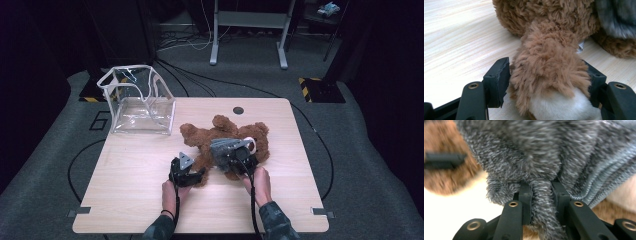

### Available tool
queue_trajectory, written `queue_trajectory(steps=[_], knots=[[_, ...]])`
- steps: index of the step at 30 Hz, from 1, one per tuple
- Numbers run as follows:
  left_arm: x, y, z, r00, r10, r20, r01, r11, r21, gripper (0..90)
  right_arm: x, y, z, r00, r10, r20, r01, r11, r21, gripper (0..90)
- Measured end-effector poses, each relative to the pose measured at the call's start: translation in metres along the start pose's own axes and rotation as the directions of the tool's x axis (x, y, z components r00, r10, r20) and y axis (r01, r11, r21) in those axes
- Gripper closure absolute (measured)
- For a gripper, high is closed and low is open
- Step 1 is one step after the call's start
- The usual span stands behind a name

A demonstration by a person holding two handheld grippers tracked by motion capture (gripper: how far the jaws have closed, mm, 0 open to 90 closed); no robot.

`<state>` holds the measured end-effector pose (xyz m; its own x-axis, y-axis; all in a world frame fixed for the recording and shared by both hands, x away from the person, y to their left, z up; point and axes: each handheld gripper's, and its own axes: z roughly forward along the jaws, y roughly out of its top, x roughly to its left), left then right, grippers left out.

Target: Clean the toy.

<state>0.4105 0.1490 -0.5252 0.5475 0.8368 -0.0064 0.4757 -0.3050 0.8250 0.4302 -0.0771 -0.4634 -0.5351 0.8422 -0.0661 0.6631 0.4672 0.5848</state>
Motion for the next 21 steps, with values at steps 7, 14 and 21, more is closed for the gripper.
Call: queue_trajectory(steps=[7, 14, 21], knots=[[0.000, 0.000, 0.000, 1.0000, 0.001, -0.001, -0.001, 1.0000, -0.007, 34.6, -0.013, -0.002, -0.025, 0.9986, 0.053, -0.007, -0.053, 0.998, -0.029, 74.4], [0.000, 0.000, 0.000, 1.0000, -0.007, 0.002, 0.007, 1.0000, -0.003, 34.6, -0.014, 0.039, -0.050, 0.9967, 0.072, 0.038, -0.063, 0.977, -0.203, 74.5], [0.000, 0.000, 0.000, 1.0000, 0.001, -0.001, -0.001, 1.0000, -0.007, 34.7, -0.004, 0.047, -0.020, 0.9979, 0.058, 0.027, -0.054, 0.990, -0.133, 74.6]])
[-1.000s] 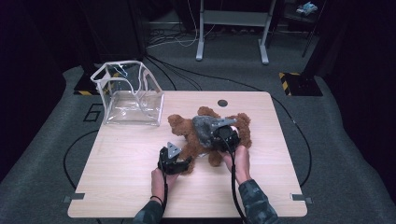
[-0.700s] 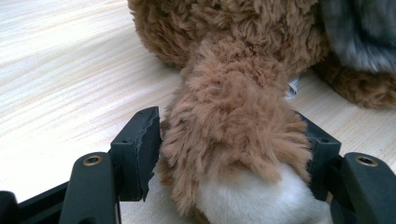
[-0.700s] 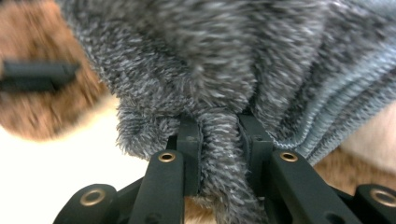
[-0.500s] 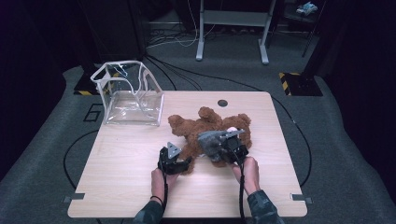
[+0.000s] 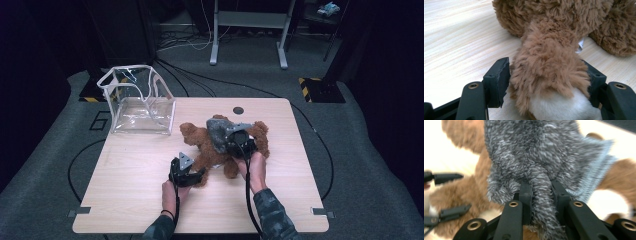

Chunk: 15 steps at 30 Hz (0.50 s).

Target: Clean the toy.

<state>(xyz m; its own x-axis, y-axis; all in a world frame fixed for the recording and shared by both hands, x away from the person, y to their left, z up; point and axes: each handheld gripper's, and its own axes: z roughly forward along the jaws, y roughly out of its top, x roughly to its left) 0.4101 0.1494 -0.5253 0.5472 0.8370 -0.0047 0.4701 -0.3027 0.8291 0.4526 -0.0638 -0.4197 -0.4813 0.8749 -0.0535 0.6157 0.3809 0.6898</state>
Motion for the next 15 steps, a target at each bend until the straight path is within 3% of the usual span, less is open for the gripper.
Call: queue_trajectory(steps=[7, 11, 15], knots=[[0.000, 0.000, 0.000, 1.0000, -0.002, -0.001, 0.002, 1.0000, 0.004, 34.4, 0.017, -0.033, 0.010, 0.9978, -0.065, -0.007, 0.066, 0.996, 0.068, 74.7], [0.000, 0.000, 0.000, 1.0000, -0.004, -0.001, 0.004, 1.0000, 0.002, 34.4, 0.016, -0.052, 0.021, 0.9973, -0.073, -0.009, 0.074, 0.991, 0.116, 74.9], [0.000, 0.000, 0.000, 1.0000, -0.001, -0.002, 0.001, 1.0000, 0.004, 34.3, 0.007, -0.054, 0.014, 0.9979, -0.058, -0.028, 0.062, 0.988, 0.140, 74.8]])
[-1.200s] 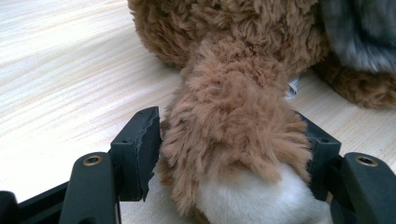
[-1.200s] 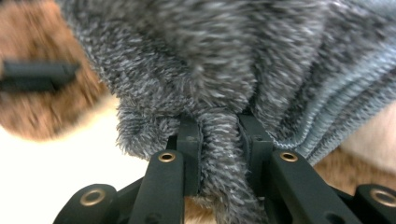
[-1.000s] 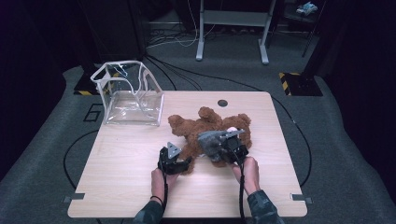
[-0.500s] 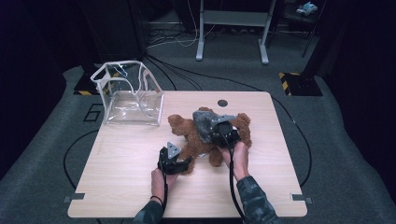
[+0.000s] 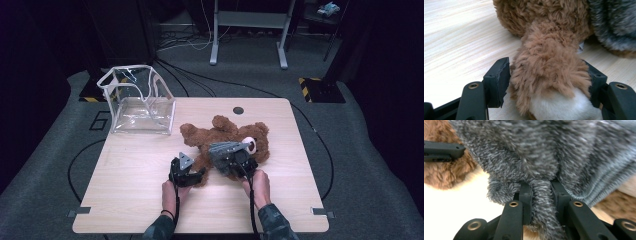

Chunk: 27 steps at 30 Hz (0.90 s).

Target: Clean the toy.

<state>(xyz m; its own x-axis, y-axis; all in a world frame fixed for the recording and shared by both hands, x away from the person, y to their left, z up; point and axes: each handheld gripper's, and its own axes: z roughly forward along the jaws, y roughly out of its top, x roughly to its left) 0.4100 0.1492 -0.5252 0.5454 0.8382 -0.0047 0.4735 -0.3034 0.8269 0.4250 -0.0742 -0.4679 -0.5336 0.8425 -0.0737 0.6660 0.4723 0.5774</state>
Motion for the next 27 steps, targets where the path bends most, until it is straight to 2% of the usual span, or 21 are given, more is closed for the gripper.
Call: queue_trajectory(steps=[2, 5, 7, 9, 11, 14, 18, 22, 25, 26, 27], knots=[[0.000, 0.000, 0.000, 1.0000, 0.002, 0.000, -0.002, 1.0000, -0.003, 34.3, -0.005, 0.004, -0.008, 0.9999, -0.001, 0.015, 0.001, 1.000, -0.010, 74.7], [0.000, 0.000, 0.000, 1.0000, 0.000, 0.000, 0.000, 1.0000, -0.001, 34.3, -0.012, 0.013, -0.029, 0.9980, 0.037, 0.051, -0.030, 0.991, -0.134, 74.8], [0.000, 0.000, 0.000, 1.0000, 0.002, 0.000, -0.002, 1.0000, -0.002, 34.3, -0.013, 0.025, -0.037, 0.9968, 0.060, 0.053, -0.050, 0.984, -0.168, 74.8], [0.000, 0.000, 0.000, 1.0000, 0.001, -0.001, -0.001, 1.0000, -0.003, 34.3, -0.013, 0.038, -0.038, 0.9967, 0.062, 0.053, -0.051, 0.980, -0.191, 74.8], [0.000, 0.000, 0.000, 1.0000, 0.001, -0.002, -0.001, 1.0000, -0.003, 34.4, -0.011, 0.046, -0.031, 0.9975, 0.050, 0.049, -0.040, 0.982, -0.184, 74.8], [0.000, 0.000, 0.000, 1.0000, 0.001, -0.003, -0.001, 1.0000, -0.003, 34.4, -0.001, 0.047, -0.018, 0.9987, 0.028, 0.042, -0.022, 0.989, -0.150, 75.0], [0.000, 0.000, 0.000, 1.0000, 0.000, 0.000, 0.000, 1.0000, -0.001, 34.3, 0.011, 0.031, -0.010, 0.9997, -0.002, 0.025, 0.005, 0.992, -0.127, 75.1], [0.000, 0.000, 0.000, 1.0000, 0.000, 0.002, 0.000, 1.0000, -0.002, 34.2, 0.016, 0.017, -0.002, 0.9988, -0.048, 0.009, 0.048, 0.997, -0.065, 75.1], [0.000, 0.000, 0.000, 1.0000, -0.007, 0.002, 0.007, 1.0000, -0.005, 33.7, 0.015, 0.011, 0.002, 0.9991, -0.042, 0.008, 0.043, 0.999, -0.025, 75.0], [0.001, 0.000, -0.001, 0.9999, -0.013, 0.005, 0.013, 0.9999, -0.008, 33.0, 0.013, 0.010, 0.002, 0.9989, -0.046, 0.007, 0.046, 0.999, -0.029, 75.0], [0.002, -0.001, -0.001, 0.9999, -0.015, 0.006, 0.015, 0.9998, -0.012, 31.6, 0.012, 0.010, -0.002, 0.9996, -0.028, -0.002, 0.028, 0.999, -0.040, 74.9]])
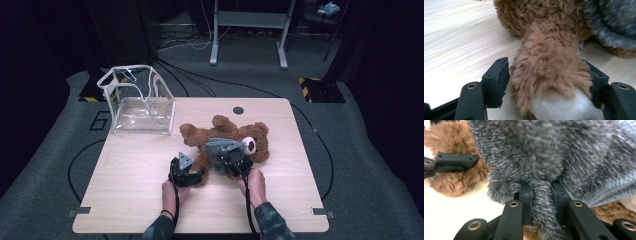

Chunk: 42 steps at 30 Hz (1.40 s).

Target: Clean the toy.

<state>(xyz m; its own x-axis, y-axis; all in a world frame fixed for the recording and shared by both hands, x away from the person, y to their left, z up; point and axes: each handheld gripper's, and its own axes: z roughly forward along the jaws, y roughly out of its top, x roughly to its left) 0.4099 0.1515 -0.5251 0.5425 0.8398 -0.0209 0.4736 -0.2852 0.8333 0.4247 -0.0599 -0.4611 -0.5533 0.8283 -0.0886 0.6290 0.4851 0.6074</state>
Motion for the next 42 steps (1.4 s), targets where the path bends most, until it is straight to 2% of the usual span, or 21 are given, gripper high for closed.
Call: queue_trajectory(steps=[3, 6, 8, 9, 11, 14, 15, 22, 25, 26, 30, 35, 36, 40, 42], knots=[[0.001, -0.001, -0.001, 0.9999, -0.013, 0.000, 0.013, 0.9999, -0.009, 30.7, -0.005, 0.005, -0.013, 0.9999, 0.014, 0.001, -0.014, 0.999, -0.051, 75.0], [0.001, -0.001, -0.001, 0.9999, -0.014, 0.000, 0.014, 0.9999, -0.008, 29.5, -0.011, 0.018, -0.026, 0.9988, 0.048, 0.015, -0.045, 0.991, -0.126, 75.0], [0.002, -0.001, -0.002, 0.9998, -0.022, 0.002, 0.022, 0.9997, -0.012, 28.4, -0.014, 0.026, -0.028, 0.9969, 0.078, 0.013, -0.075, 0.988, -0.133, 75.0], [0.003, -0.001, -0.002, 0.9997, -0.022, 0.006, 0.022, 0.9997, -0.011, 27.9, -0.015, 0.028, -0.024, 0.9972, 0.074, 0.009, -0.072, 0.988, -0.138, 75.0], [0.004, -0.001, -0.002, 0.9995, -0.030, 0.009, 0.030, 0.9995, -0.013, 26.3, -0.013, 0.028, -0.013, 0.9969, 0.079, 0.009, -0.078, 0.993, -0.093, 75.0], [0.006, -0.002, -0.005, 0.9992, -0.036, 0.015, 0.037, 0.9993, -0.012, 22.1, -0.010, 0.021, -0.004, 0.9971, 0.076, 0.001, -0.075, 0.994, -0.079, 75.0], [0.008, -0.003, -0.006, 0.9985, -0.047, 0.028, 0.047, 0.9988, -0.014, 20.9, -0.009, 0.018, -0.003, 0.9970, 0.077, -0.005, -0.077, 0.994, -0.072, 75.0], [0.013, -0.009, -0.023, 0.9989, -0.031, 0.036, 0.032, 0.9987, -0.039, 18.9, -0.007, 0.004, 0.004, 0.9988, 0.048, -0.012, -0.048, 0.999, -0.007, 75.0], [0.015, -0.010, -0.033, 0.9997, -0.008, 0.022, 0.009, 0.9988, -0.049, 18.7, -0.005, 0.000, 0.004, 0.9984, 0.056, -0.014, -0.056, 0.998, 0.005, 74.9], [0.017, -0.010, -0.036, 0.9998, 0.005, 0.017, -0.004, 0.9989, -0.046, 17.6, -0.006, -0.001, 0.004, 0.9989, 0.043, -0.016, -0.043, 0.999, 0.008, 74.9], [0.021, -0.013, -0.047, 0.9998, 0.018, 0.004, -0.018, 0.9988, -0.046, 14.8, -0.008, -0.006, 0.000, 0.9980, 0.056, -0.029, -0.056, 0.998, 0.006, 74.8], [0.037, -0.027, -0.060, 0.9996, -0.018, -0.021, 0.017, 0.9986, -0.050, 14.5, -0.011, -0.003, -0.008, 0.9967, 0.073, -0.037, -0.074, 0.997, -0.022, 74.7], [0.040, -0.028, -0.061, 0.9994, -0.019, -0.028, 0.017, 0.9988, -0.045, 14.4, -0.011, 0.000, -0.012, 0.9962, 0.078, -0.039, -0.079, 0.996, -0.040, 74.7], [0.050, -0.037, -0.064, 0.9966, -0.073, -0.037, 0.072, 0.9967, -0.039, 14.0, -0.008, 0.018, -0.027, 0.9958, 0.070, -0.059, -0.075, 0.992, -0.100, 74.8], [0.052, -0.039, -0.063, 0.9956, -0.084, -0.042, 0.083, 0.9959, -0.037, 13.7, -0.005, 0.026, -0.029, 0.9965, 0.060, -0.058, -0.066, 0.992, -0.105, 74.8]])
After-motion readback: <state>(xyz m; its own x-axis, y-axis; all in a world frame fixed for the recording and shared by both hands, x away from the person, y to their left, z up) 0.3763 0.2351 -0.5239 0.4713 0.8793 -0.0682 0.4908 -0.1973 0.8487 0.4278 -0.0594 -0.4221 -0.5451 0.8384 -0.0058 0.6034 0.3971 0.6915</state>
